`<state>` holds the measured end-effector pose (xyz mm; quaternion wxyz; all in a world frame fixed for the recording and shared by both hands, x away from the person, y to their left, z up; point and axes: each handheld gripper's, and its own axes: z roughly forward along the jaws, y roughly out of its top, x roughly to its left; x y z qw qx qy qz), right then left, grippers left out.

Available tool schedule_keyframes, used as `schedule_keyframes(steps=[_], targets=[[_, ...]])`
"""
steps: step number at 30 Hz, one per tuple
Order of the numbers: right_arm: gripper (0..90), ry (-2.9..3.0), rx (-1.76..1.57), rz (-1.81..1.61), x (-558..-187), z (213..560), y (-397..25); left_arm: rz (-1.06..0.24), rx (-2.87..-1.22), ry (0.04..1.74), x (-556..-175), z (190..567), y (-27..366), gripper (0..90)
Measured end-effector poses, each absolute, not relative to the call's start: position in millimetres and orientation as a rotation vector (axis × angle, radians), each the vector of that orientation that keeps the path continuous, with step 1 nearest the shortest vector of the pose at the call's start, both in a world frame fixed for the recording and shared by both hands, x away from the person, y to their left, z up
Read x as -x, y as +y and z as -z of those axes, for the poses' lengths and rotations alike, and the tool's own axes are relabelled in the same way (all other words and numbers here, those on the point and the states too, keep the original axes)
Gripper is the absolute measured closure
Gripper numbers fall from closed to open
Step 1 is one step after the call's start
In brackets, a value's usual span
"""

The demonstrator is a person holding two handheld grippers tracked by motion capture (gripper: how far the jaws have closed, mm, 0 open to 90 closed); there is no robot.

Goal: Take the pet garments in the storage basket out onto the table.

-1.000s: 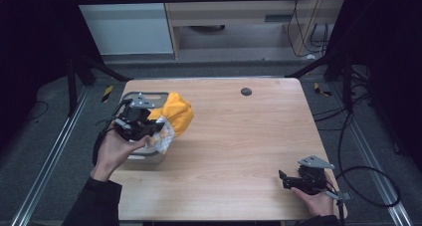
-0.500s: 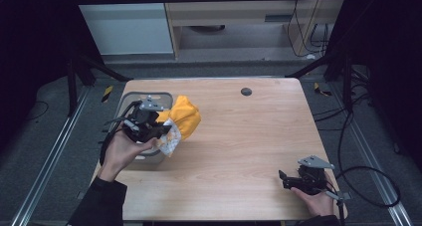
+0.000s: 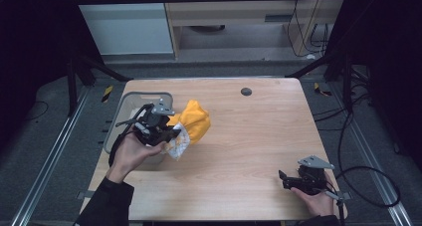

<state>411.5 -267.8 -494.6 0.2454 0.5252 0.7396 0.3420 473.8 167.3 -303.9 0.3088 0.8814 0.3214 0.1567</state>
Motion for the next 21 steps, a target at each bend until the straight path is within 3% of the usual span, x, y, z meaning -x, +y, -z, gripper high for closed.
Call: schedule_keyframes(steps=[21], targets=[[8.7, 2.019, -1.43, -0.935, -411, 494, -268, -0.362, -2.375, 0.787, -478, 321, 138, 82.4]])
